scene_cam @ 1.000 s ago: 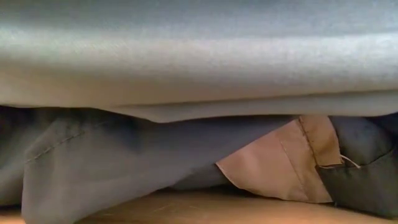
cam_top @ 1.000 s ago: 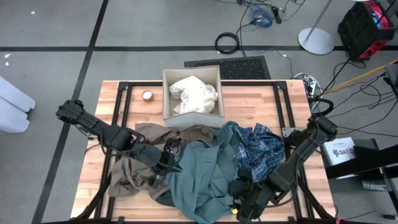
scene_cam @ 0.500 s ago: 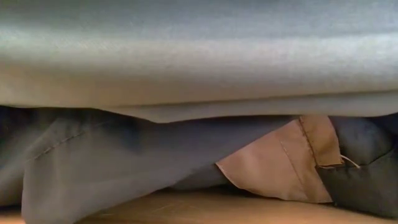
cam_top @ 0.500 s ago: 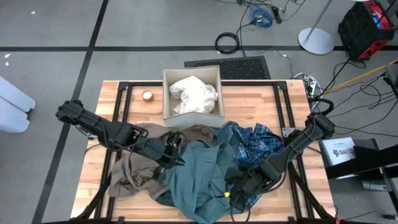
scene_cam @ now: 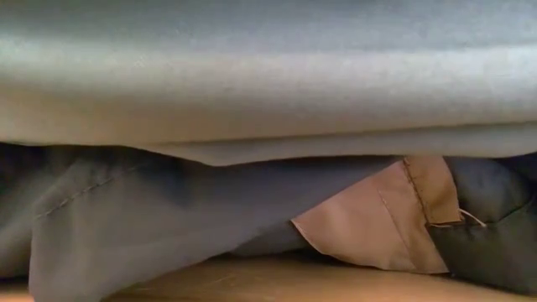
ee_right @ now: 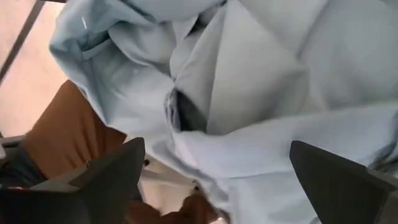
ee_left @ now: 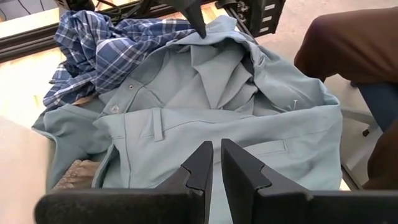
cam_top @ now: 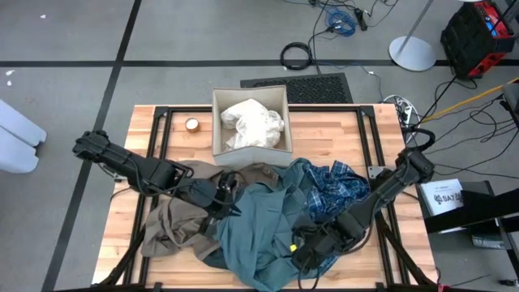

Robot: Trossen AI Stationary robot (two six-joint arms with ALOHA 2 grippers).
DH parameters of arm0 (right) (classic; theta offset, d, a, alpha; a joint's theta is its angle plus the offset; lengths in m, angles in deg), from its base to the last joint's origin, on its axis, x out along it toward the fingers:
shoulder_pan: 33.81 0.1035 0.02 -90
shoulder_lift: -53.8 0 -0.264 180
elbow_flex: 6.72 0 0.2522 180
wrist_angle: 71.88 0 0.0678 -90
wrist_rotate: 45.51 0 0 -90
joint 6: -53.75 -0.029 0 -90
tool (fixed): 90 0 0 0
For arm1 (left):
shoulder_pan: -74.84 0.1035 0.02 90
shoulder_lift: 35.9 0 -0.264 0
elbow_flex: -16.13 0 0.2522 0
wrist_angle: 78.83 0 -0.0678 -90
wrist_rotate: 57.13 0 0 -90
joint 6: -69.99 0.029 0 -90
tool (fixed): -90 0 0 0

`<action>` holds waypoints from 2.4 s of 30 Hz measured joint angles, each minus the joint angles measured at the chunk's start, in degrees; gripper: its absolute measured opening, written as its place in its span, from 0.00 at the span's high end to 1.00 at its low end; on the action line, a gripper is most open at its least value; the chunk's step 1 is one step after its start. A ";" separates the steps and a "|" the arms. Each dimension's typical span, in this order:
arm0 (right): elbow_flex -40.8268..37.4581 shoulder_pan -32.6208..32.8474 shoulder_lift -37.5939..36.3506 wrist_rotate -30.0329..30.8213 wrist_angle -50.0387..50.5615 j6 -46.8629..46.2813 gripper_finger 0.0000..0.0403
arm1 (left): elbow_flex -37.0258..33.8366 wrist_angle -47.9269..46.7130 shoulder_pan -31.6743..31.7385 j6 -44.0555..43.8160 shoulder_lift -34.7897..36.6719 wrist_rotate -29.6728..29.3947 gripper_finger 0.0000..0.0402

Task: Sort clothes
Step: Put the green pants into the laundry bin

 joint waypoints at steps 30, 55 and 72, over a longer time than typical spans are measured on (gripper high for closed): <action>2.34 2.96 12.21 8.81 5.11 -8.24 0.66 | 0.00 -1.97 -0.04 0.48 0.00 4.53 0.89; 8.11 14.98 3.29 -3.13 16.62 -16.56 0.96 | -2.69 17.69 9.16 6.02 -11.21 17.89 0.89; 8.11 14.91 3.64 -3.21 16.56 -16.38 0.96 | -0.26 21.09 12.35 11.55 -19.86 7.89 0.53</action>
